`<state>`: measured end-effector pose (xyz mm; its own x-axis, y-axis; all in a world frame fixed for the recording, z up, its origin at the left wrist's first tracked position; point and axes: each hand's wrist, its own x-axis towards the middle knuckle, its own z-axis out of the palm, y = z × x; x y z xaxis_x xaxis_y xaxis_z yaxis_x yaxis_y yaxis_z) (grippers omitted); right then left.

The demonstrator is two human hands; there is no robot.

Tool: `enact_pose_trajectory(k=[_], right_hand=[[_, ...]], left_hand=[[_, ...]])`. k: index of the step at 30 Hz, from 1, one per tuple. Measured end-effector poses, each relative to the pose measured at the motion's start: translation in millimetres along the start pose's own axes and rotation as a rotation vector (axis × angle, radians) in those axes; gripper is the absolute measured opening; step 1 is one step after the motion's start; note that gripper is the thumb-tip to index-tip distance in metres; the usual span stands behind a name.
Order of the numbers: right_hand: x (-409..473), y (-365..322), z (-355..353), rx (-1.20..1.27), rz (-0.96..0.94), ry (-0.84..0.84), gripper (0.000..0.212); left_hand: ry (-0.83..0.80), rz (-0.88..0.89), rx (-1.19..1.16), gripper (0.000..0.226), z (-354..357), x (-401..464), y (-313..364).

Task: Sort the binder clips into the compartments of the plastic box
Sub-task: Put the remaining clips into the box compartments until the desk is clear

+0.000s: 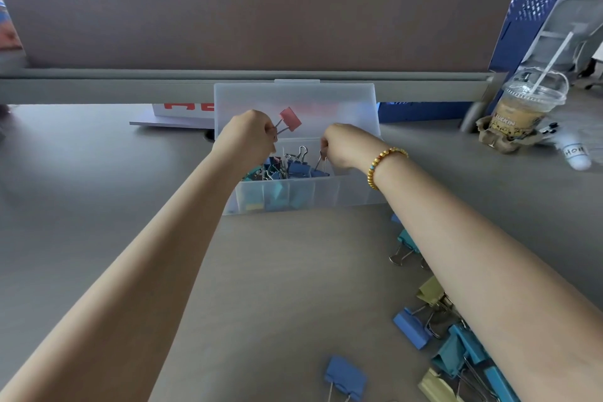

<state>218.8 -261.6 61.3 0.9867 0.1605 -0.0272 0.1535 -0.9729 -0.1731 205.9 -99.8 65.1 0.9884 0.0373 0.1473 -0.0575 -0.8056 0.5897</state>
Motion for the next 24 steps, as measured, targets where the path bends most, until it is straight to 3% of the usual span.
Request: enact_pose_trajectory(k=[5, 11, 14, 18, 24], right_hand=[[5, -1, 2, -0.089, -0.016, 0.031, 0.023], [9, 1, 0, 0.131, 0.029, 0.027, 0.016], [7, 3, 0, 0.178, 0.104, 0.035, 0.030], [9, 2, 5, 0.245, 0.176, 0.038, 0.033], [10, -2, 12, 0.352, 0.120, 0.166, 0.036]], left_hand=[[0.022, 0.007, -0.018, 0.029, 3, 0, -2], [0.082, 0.023, -0.091, 0.027, 4, -1, -6], [0.079, 0.020, -0.117, 0.028, 5, -1, -7], [0.077, 0.017, -0.129, 0.028, 7, -2, -7], [0.084, 0.021, -0.132, 0.027, 6, -1, -10]])
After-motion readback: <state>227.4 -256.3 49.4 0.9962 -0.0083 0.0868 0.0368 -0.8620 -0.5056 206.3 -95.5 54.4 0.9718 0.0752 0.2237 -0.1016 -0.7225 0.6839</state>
